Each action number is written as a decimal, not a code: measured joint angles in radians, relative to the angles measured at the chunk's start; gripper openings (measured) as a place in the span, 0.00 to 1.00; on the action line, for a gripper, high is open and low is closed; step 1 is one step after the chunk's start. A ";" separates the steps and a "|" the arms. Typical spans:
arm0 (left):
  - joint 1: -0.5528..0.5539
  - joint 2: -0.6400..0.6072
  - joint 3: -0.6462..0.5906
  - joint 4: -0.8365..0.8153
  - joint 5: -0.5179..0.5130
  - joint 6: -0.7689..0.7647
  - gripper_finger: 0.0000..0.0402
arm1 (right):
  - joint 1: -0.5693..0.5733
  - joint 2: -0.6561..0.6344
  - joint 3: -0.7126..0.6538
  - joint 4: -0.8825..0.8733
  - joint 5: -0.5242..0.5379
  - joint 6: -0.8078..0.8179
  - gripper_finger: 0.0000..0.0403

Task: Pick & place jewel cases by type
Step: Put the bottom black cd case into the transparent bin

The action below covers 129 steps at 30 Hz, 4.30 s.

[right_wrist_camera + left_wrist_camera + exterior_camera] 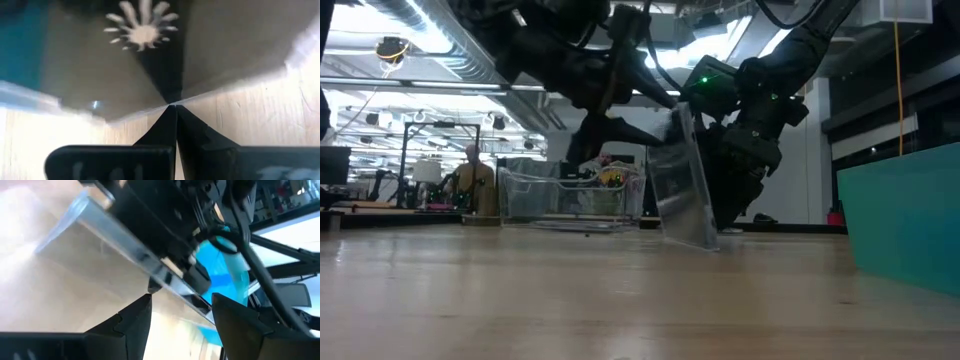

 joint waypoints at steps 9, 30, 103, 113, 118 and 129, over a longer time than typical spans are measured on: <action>-0.033 -0.010 0.000 -0.003 -0.016 -0.043 0.49 | 0.001 0.000 0.000 0.004 -0.003 -0.002 0.02; -0.033 -0.092 0.001 -0.184 -0.050 -0.089 0.49 | 0.001 0.000 -0.001 0.008 -0.008 -0.006 0.02; -0.018 -0.362 0.003 -0.713 -0.430 0.041 0.16 | -0.009 -0.239 -0.002 -0.107 0.227 -0.050 0.02; -0.018 -0.418 0.002 -0.727 -0.438 0.078 0.01 | -0.009 -0.363 -0.002 -0.114 0.282 -0.048 0.02; -0.018 -0.417 0.002 -0.736 -0.427 0.078 0.02 | -0.009 -0.357 -0.002 -0.100 0.282 -0.026 0.02; -0.018 -0.417 0.002 -0.717 -0.421 0.059 0.02 | -0.055 0.068 -0.067 0.384 -0.276 0.239 0.01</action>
